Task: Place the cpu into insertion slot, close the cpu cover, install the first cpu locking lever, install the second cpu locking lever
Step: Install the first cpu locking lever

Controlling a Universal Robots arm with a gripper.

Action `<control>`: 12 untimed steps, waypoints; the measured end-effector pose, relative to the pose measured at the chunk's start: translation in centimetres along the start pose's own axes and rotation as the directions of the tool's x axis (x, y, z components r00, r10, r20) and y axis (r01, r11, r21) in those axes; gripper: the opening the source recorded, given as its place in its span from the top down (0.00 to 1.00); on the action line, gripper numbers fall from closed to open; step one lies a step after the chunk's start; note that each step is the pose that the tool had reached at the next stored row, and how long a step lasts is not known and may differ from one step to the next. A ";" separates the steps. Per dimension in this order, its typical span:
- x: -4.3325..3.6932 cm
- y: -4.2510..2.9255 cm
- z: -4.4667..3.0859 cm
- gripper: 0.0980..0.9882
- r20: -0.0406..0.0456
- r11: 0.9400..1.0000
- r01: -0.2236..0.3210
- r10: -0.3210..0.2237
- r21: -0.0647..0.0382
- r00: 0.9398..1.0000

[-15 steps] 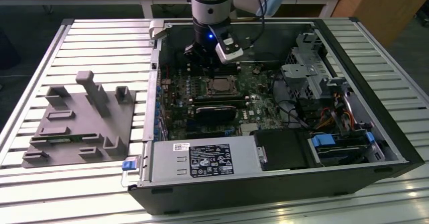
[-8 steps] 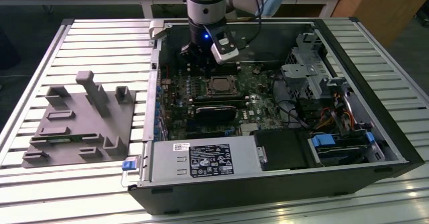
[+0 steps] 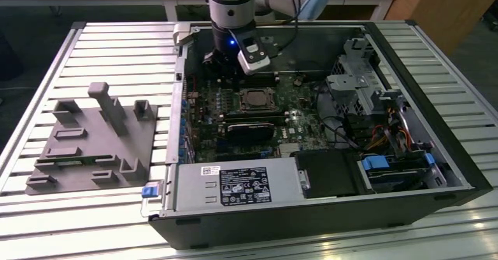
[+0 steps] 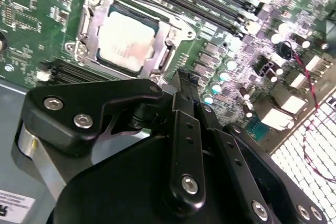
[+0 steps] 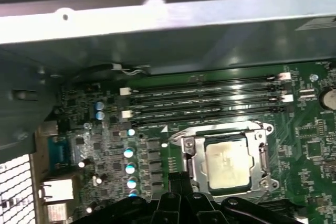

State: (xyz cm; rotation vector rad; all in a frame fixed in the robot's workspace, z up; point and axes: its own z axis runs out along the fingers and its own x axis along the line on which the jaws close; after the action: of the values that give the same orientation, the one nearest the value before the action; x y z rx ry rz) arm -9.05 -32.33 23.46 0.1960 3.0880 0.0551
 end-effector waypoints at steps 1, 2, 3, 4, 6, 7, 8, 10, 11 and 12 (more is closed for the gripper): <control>0.18 -0.02 -0.01 0.99 0.000 1.000 0.000 0.000 -0.001 1.000; 0.36 -0.05 -0.02 0.99 0.000 1.000 0.000 0.000 -0.003 1.000; 0.54 -0.07 -0.03 0.99 0.000 1.000 0.000 0.000 -0.005 1.000; 0.70 -0.09 -0.04 0.99 -0.001 1.000 0.000 0.000 -0.008 1.000; 0.97 -0.13 -0.05 0.99 -0.003 1.000 -0.001 0.001 -0.023 1.000; 1.07 -0.14 -0.05 0.99 -0.004 0.999 -0.002 0.002 -0.033 1.000; 1.16 -0.15 -0.06 0.99 -0.006 0.999 -0.002 0.002 -0.044 1.000; 1.25 -0.16 -0.06 0.99 -0.009 0.998 -0.004 0.003 -0.068 1.000; 1.27 -0.16 -0.09 0.99 -0.009 0.997 -0.004 0.003 -0.075 1.000; 1.27 -0.16 -0.15 0.99 -0.010 0.997 -0.004 0.004 -0.081 1.000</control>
State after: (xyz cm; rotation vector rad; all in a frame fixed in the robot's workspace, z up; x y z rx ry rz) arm -10.34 -32.33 23.54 0.1991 3.0880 0.1824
